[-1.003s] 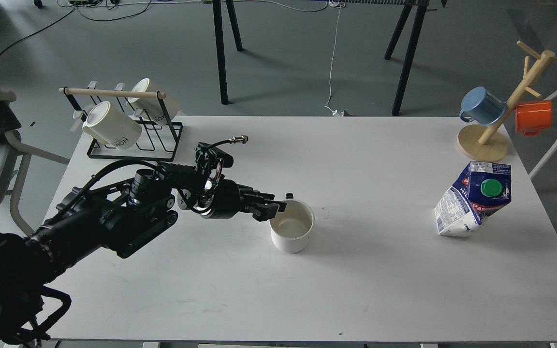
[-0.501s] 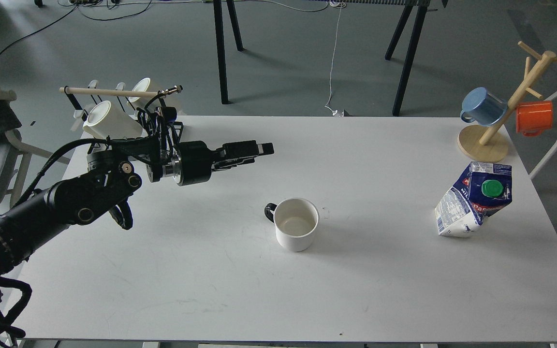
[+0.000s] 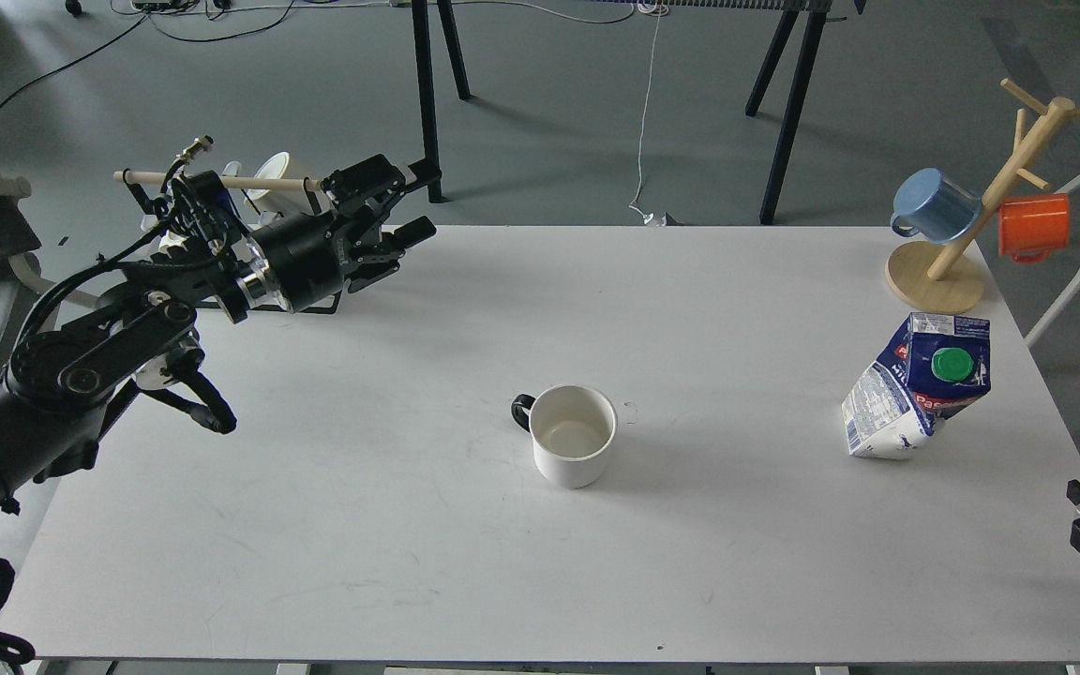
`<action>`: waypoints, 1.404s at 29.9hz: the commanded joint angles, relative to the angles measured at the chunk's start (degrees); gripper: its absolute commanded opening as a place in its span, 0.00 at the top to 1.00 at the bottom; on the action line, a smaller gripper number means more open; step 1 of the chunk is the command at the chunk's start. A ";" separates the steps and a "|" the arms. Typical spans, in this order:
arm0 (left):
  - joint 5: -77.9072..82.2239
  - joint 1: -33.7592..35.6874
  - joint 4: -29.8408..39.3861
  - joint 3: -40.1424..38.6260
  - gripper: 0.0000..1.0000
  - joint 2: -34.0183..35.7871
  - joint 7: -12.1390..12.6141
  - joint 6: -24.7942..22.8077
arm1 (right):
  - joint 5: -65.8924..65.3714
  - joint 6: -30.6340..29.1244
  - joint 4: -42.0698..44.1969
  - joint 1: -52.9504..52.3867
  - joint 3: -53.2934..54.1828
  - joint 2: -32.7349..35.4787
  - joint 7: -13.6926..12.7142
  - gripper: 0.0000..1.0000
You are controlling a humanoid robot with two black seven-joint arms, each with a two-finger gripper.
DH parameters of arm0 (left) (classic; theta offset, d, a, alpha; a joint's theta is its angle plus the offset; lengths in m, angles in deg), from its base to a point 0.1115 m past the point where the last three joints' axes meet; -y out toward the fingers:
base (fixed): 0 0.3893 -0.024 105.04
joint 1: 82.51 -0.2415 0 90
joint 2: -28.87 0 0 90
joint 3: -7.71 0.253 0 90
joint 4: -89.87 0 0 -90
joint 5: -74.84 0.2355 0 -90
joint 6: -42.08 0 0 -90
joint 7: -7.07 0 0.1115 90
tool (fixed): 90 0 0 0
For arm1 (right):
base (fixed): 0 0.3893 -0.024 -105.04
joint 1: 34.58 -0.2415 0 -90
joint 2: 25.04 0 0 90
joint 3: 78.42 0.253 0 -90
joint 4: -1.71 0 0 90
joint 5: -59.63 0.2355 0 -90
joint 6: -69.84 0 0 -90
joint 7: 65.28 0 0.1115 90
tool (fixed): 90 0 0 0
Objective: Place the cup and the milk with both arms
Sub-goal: 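Reach the right gripper to the milk carton with green cap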
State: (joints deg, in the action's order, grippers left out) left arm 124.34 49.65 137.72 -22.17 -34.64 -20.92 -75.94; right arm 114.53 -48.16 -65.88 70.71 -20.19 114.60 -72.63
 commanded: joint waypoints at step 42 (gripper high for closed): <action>6.05 -4.02 0.23 0.17 0.08 0.49 -0.01 0.01 | -6.29 0.00 3.69 -16.51 -2.96 -18.79 0.58 0.01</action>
State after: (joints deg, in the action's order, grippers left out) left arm 130.28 45.73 137.95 -22.00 -34.09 -20.93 -75.92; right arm 108.23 -48.16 -62.43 54.50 -24.08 96.63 -72.09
